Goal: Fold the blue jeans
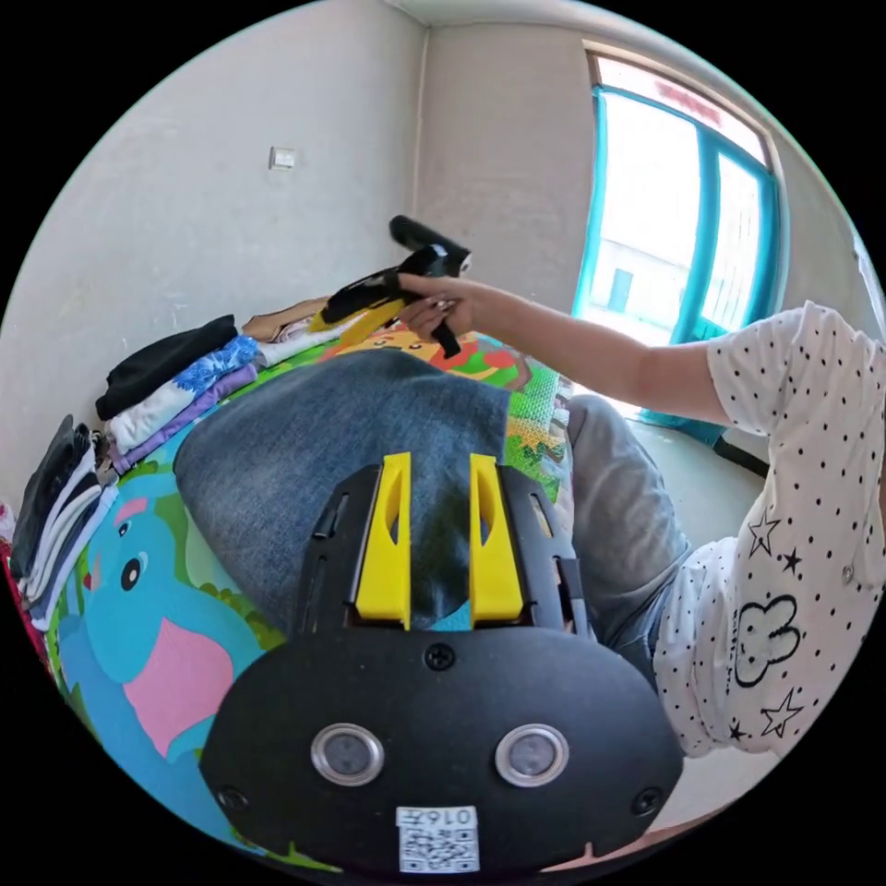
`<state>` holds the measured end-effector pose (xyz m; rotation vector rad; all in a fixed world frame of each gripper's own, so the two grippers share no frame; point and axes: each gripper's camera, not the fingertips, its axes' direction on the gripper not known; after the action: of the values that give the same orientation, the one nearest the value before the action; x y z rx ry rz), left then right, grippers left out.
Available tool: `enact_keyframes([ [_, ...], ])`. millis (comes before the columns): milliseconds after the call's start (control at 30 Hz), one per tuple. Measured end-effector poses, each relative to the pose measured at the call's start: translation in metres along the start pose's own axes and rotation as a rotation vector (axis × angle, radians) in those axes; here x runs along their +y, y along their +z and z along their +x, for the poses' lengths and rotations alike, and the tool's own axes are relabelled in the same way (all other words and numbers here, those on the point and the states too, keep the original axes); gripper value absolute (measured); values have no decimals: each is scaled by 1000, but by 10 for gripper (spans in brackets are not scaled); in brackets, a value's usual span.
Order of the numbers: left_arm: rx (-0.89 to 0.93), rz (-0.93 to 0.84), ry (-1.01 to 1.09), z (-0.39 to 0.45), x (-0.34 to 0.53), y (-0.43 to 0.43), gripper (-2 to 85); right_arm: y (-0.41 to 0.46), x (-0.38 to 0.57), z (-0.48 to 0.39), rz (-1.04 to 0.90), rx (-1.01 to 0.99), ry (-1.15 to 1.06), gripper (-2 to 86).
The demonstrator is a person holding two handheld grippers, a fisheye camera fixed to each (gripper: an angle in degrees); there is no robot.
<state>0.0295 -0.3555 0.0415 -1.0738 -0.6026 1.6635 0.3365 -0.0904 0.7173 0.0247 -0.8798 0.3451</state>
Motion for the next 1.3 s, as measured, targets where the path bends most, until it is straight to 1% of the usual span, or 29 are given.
enact_keyframes([
  [33, -1, 12, 5, 1, 0, 0, 94, 17, -14, 17, -64, -46, 51, 141],
  [100, -5, -1, 5, 0, -2, 8, 93, 44, -27, 38, -169, -80, 111, 138],
  [167, 6, -43, -3, -5, -2, 17, 93, 72, -34, 54, -269, -73, 142, 113],
  [200, 15, -42, -9, -9, -2, 18, 92, 77, -35, 56, -285, -87, 150, 107],
  [267, 35, -37, -20, -15, -2, 16, 92, 72, -36, 58, -238, -187, 155, 74],
  [400, 78, -7, -51, -27, -3, 8, 82, 34, -38, 37, -150, -147, 53, 47],
  [433, 89, 5, -47, -28, -3, 5, 79, 14, -39, 25, -100, -137, 3, 43],
  [500, 132, 57, -46, -34, -3, -3, 77, -15, -37, -1, -38, -79, -118, 38],
  [567, 152, 55, -64, -42, -3, -1, 76, -26, -24, -33, -9, 158, -295, 35],
  [600, 161, 20, -91, -49, -3, 6, 76, -21, -19, -38, -21, 226, -343, 35],
  [633, 169, -5, -102, -53, -3, 11, 75, -6, -10, -43, -84, 349, -407, 35],
  [667, 188, -43, -123, -58, -3, 19, 74, 13, -3, -38, -168, 404, -400, 36],
  [700, 196, -58, -144, -63, -3, 24, 69, 20, 0, -34, -195, 405, -390, 36],
  [800, 218, -77, -154, -72, -4, 24, 63, 20, 8, -17, -188, 335, -296, 43],
  [867, 228, -77, -155, -75, -3, 23, 64, -2, 2, -4, -178, 243, -158, 50],
  [967, 220, -78, -146, -76, -5, 21, 69, -45, 3, -12, -125, 232, -66, 49],
  [1033, 206, -80, -136, -74, -5, 20, 71, -71, 16, -27, -85, 209, -85, 64],
  [1067, 197, -80, -131, -74, -6, 19, 72, -85, 27, -37, -85, 164, -99, 78],
  [1167, 188, -81, -126, -74, -6, 17, 72, -114, 62, -56, -114, 18, -123, 121],
  [1233, 188, -77, -127, -76, -5, 16, 71, -126, 86, -73, -150, -35, -193, 140],
  [1300, 190, -70, -133, -78, -4, 13, 68, -135, 111, -89, -169, -47, -249, 150],
])
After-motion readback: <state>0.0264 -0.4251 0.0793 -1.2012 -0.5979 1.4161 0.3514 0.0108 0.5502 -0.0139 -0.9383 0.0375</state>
